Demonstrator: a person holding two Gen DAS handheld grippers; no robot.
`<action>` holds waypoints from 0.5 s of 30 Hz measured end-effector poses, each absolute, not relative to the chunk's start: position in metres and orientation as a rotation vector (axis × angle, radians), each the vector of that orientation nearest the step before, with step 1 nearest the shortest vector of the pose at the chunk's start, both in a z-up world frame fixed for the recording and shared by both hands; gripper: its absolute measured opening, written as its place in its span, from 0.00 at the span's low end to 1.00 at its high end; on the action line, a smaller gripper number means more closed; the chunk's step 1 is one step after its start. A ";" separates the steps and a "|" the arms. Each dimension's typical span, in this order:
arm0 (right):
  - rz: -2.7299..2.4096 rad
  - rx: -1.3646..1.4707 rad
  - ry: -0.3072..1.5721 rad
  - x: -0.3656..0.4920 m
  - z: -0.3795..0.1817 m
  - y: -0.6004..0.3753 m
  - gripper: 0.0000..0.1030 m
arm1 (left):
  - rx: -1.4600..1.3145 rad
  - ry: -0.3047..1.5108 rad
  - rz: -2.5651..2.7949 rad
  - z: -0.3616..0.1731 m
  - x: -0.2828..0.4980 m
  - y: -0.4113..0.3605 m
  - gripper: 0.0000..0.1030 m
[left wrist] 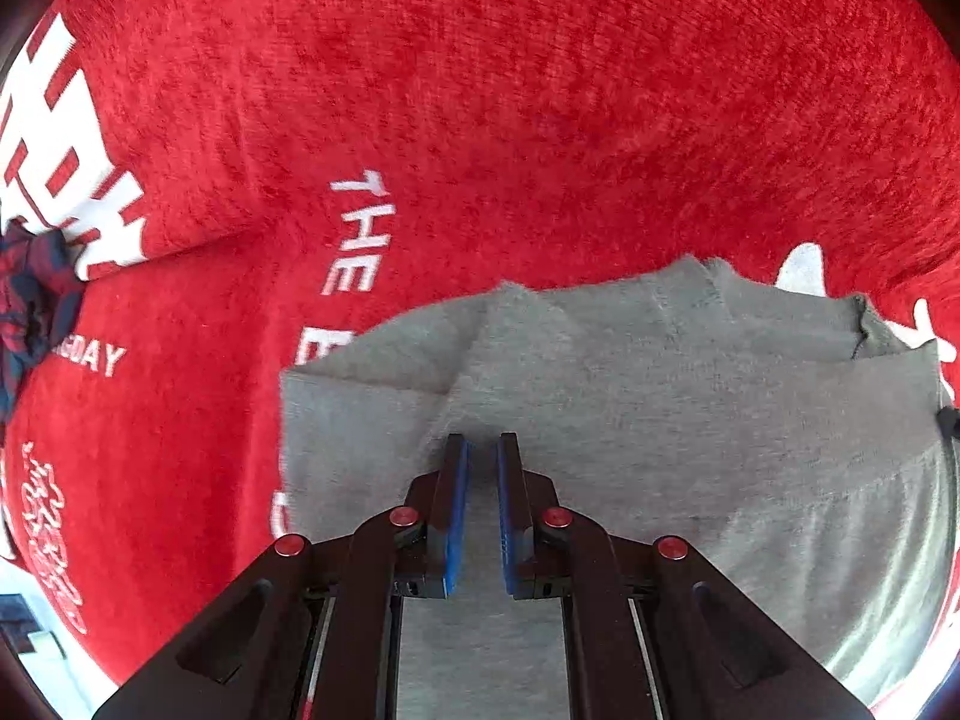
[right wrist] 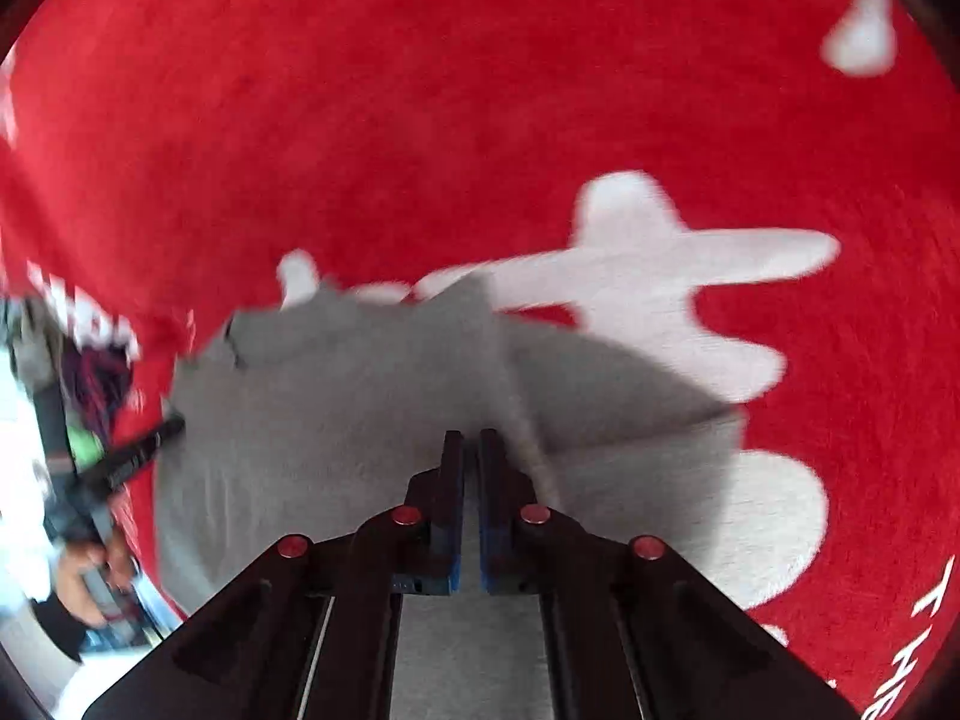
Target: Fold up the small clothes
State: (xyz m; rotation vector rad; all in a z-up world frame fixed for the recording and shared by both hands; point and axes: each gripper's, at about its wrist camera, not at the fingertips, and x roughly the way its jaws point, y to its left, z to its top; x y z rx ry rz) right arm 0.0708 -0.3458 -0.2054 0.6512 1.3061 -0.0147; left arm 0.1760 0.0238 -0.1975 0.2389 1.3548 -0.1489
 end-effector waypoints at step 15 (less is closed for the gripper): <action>0.021 0.982 1.257 -0.026 -0.173 -0.315 0.59 | 0.158 1.356 -0.201 -0.159 0.127 0.064 0.99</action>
